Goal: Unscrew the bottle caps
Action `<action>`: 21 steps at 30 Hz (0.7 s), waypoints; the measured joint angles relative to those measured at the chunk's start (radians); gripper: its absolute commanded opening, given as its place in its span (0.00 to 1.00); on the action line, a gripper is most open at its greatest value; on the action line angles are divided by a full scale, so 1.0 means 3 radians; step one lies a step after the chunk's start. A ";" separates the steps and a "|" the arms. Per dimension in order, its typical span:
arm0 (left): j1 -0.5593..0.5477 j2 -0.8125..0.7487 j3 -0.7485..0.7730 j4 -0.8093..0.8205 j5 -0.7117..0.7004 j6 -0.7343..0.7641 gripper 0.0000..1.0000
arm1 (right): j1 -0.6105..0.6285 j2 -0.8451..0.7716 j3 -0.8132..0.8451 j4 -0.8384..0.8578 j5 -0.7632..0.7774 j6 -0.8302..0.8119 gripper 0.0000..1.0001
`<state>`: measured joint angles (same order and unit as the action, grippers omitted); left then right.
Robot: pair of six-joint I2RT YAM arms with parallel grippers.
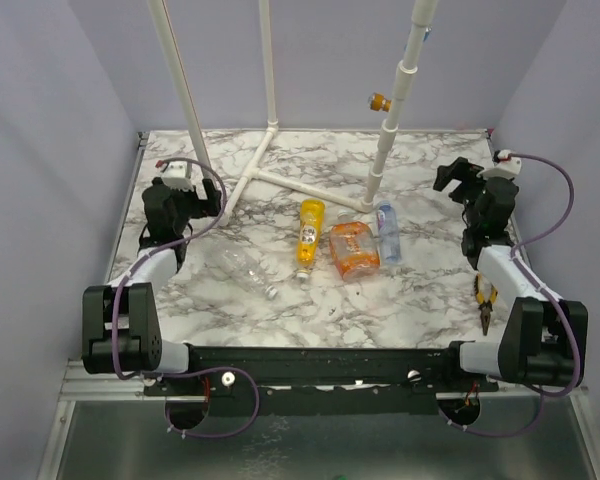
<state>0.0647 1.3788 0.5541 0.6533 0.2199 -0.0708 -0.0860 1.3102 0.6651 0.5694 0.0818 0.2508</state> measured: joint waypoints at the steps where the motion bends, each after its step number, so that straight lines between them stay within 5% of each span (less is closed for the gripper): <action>1: 0.0009 0.0014 0.0202 -0.0264 0.0025 0.0020 0.99 | -0.0003 -0.0020 0.0106 -0.0135 -0.0181 0.0093 1.00; 8: 0.0072 0.0072 0.1253 -0.2064 0.0270 0.0328 0.99 | 0.0083 0.0023 0.0342 -0.0825 -0.1408 0.0430 1.00; 21: 0.0202 -0.0632 0.1291 -0.4023 0.0969 0.1606 0.99 | 0.2057 -0.0343 0.0251 -0.1887 -0.0591 0.0524 1.00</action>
<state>0.1253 1.1893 0.9413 -0.5537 0.5106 0.4110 0.5312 1.2072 0.7403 0.0032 -0.0956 0.4080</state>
